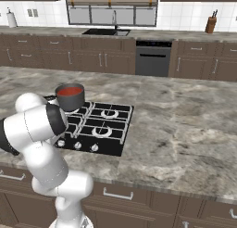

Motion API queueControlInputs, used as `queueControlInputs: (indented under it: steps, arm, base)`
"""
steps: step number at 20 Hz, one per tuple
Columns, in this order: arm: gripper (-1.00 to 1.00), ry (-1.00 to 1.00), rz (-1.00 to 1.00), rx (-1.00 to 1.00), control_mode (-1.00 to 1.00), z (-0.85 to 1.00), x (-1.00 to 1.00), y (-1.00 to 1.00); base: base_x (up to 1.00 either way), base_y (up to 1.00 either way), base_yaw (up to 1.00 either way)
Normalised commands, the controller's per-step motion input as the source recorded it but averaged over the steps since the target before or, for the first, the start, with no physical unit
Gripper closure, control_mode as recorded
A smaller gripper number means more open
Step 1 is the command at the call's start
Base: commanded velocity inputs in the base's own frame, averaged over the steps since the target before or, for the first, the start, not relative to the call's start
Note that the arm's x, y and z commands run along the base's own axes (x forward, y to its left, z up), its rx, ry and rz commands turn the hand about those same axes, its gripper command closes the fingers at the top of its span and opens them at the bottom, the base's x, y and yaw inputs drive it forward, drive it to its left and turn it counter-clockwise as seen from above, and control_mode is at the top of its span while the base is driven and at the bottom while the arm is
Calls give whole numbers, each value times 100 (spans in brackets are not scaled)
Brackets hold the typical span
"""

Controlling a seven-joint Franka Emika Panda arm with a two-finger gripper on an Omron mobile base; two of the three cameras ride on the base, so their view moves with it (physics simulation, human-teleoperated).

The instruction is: Wait until the marinara sauce is simmered to a deep red color and then turn off the stove.

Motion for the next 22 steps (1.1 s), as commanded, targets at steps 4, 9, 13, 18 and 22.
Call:
queueControlInputs:
  steps: [4, 9, 13, 18, 22]
  arm:
    - [-100, 3, 0, 0, -100, 0, 0, 0]
    - [-100, 2, 0, 0, -100, 0, 0, 0]
    - [-100, 0, 0, 0, -100, -1, 2, 0]
    - [-100, 0, 0, 0, -100, 0, 1, 0]
    - [-100, 0, 0, 0, -100, 0, 3, 0]
  base:
    - [0, 0, 0]
    - [0, 0, 0]
    - [0, 0, 0]
    - [0, 0, 0]
    - [0, 0, 0]
